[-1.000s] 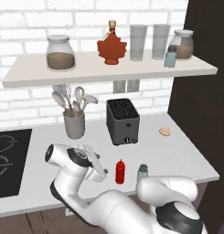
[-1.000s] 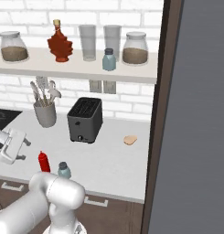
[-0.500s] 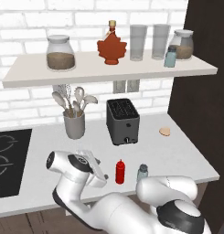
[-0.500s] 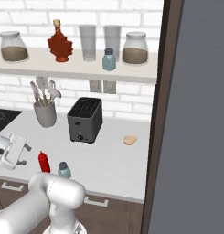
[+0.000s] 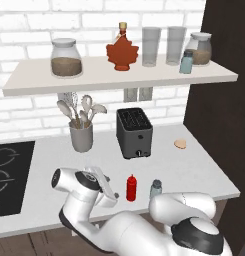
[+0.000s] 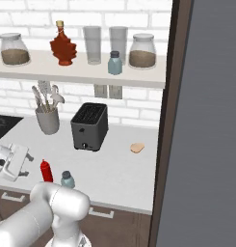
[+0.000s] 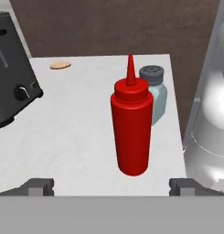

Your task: Put the shaker and condiment bottle from the counter next to their counterparts in the cabinet.

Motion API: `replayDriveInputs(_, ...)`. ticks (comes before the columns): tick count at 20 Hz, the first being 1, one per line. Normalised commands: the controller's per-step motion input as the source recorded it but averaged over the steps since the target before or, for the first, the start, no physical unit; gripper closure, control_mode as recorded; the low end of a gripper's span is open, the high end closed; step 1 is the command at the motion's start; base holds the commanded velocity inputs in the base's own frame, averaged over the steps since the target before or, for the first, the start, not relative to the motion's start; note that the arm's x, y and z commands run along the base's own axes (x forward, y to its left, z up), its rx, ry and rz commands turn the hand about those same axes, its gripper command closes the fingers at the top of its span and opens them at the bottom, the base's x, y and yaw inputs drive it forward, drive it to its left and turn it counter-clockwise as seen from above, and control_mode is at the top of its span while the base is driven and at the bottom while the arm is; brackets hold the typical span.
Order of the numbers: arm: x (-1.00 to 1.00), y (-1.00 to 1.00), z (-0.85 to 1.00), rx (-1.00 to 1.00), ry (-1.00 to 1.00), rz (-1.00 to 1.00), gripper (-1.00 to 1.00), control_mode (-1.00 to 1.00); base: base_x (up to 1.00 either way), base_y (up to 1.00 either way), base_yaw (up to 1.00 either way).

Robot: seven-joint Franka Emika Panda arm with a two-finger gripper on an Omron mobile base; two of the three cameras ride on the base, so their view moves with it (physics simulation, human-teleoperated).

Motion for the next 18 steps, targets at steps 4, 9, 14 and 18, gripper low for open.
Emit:
replayDriveInputs(4,-0.05,0.01,-0.02,-0.08,0.0,-0.01,-1.0,-1.0,0.0,0.0,0.0)
replayDriveInputs(9,-0.03,0.0,0.0,-0.09,0.03,-0.07,-1.0,-1.0,0.0,0.0,0.0)
replayDriveInputs(14,0.0,0.0,0.0,-0.07,0.04,-0.1,-1.0,-1.0,0.0,0.0,0.0)
replayDriveInputs(18,0.0,0.0,0.0,-0.05,0.06,-0.06,-1.0,-1.0,0.0,0.0,0.0)
